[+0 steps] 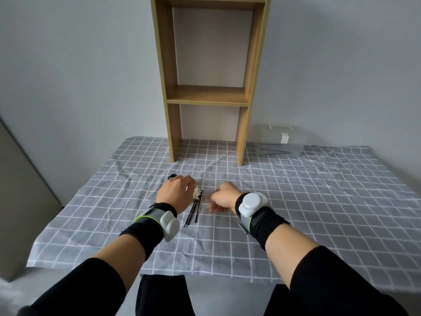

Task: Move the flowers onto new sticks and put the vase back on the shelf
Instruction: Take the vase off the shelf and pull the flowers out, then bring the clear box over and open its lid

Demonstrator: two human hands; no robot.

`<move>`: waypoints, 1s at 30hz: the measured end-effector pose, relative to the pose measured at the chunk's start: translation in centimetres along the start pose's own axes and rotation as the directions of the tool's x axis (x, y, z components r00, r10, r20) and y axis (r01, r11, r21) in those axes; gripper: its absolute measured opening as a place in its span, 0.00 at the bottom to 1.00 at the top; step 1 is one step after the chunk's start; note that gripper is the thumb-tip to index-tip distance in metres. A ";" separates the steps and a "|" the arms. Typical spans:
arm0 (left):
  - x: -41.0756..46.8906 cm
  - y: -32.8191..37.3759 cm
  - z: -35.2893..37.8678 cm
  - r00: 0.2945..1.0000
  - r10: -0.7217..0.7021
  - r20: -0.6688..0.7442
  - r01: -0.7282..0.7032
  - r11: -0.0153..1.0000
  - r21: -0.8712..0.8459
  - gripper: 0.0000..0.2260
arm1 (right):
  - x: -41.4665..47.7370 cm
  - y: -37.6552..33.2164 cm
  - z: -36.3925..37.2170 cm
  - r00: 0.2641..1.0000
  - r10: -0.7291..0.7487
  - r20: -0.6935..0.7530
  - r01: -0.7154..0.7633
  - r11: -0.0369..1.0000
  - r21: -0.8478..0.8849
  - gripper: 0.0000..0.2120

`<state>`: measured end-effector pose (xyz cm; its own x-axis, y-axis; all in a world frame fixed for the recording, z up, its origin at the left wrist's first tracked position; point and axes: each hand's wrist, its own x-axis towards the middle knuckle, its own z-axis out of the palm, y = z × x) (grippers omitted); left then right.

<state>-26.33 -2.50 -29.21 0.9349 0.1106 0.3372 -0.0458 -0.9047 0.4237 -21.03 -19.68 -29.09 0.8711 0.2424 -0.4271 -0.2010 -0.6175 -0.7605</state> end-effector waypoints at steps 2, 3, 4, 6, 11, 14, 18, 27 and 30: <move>0.1 1.0 -0.3 1.000 0.009 0.002 -0.009 1.000 0.016 0.11 | -1.1 0.3 -1.1 0.999 -0.017 -0.029 0.015 0.999 -0.040 0.09; 0.1 1.5 -0.4 1.000 0.015 0.006 -0.015 1.000 0.021 0.11 | -1.5 0.4 -1.7 0.999 -0.033 -0.043 0.030 0.997 -0.074 0.10; 0.2 2.1 -0.5 1.000 0.023 0.007 -0.024 0.999 0.023 0.11 | -2.1 0.5 -2.4 0.997 -0.050 -0.062 0.043 0.993 -0.114 0.10; 0.5 3.2 -0.7 0.999 0.035 0.015 -0.035 0.999 0.022 0.11 | -2.9 0.7 -3.6 0.992 -0.085 -0.092 0.065 0.976 -0.206 0.11; 1.4 5.8 -0.7 0.988 0.103 0.111 -0.104 0.995 0.002 0.10 | -4.9 1.3 -6.5 0.974 -0.199 -0.106 0.122 0.859 -0.498 0.09; 2.4 7.7 -0.1 0.969 0.156 0.193 -0.156 0.988 -0.015 0.09 | -6.1 1.9 -8.4 0.965 -0.242 -0.103 0.134 0.789 -0.600 0.09; 4.3 10.2 0.9 0.950 0.192 0.247 -0.186 0.981 -0.048 0.09 | -6.7 2.5 -11.3 0.957 -0.263 -0.124 0.118 0.740 -0.662 0.11; 12.0 16.3 4.9 0.926 0.220 0.307 -0.201 0.975 -0.092 0.13 | -2.5 4.5 -18.9 0.946 -0.253 -0.202 0.068 0.765 -0.641 0.14; 15.3 18.4 7.2 0.927 0.206 0.312 -0.188 0.978 -0.088 0.19 | 0.6 5.3 -21.8 0.931 -0.255 -0.261 0.041 0.784 -0.620 0.22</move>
<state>-10.34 -20.45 -22.31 0.9675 -0.2121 0.1375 -0.2511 -0.8697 0.4250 -11.78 -39.05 -22.72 0.9792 0.1882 -0.0760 0.1561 -0.9378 -0.3102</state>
